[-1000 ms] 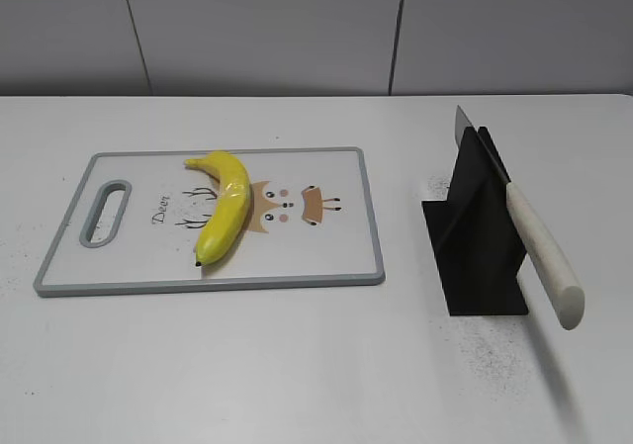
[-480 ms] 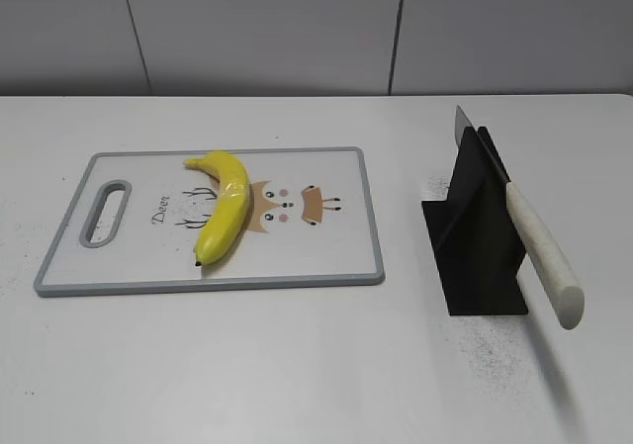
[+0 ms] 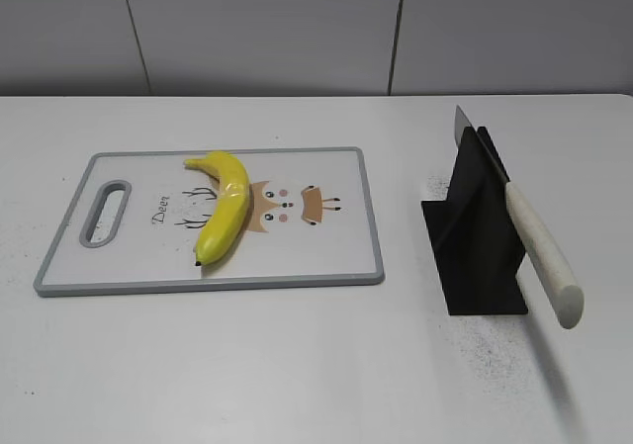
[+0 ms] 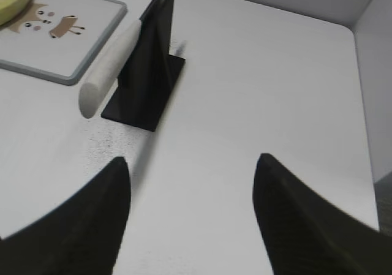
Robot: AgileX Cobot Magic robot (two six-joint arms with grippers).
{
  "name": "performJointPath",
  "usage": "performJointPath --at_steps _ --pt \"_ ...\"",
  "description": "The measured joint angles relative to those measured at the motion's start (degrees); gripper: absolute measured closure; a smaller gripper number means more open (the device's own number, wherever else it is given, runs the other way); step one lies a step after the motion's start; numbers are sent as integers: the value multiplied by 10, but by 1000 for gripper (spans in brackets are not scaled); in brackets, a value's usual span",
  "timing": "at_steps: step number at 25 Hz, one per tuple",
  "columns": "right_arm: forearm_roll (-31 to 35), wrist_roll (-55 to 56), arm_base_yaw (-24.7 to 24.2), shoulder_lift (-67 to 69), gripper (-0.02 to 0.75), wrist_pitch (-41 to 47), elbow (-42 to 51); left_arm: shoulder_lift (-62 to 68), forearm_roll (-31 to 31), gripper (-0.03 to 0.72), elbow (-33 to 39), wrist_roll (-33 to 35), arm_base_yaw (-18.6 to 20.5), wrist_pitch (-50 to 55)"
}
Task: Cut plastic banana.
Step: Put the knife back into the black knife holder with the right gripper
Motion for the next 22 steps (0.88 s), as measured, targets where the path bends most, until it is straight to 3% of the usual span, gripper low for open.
performJointPath --at_steps 9,22 --pt "0 0 -139 0 258 0 0 0 0 109 0 0 0 0" --pt "0 0 -153 0 259 0 0 0 0 110 0 0 0 0"
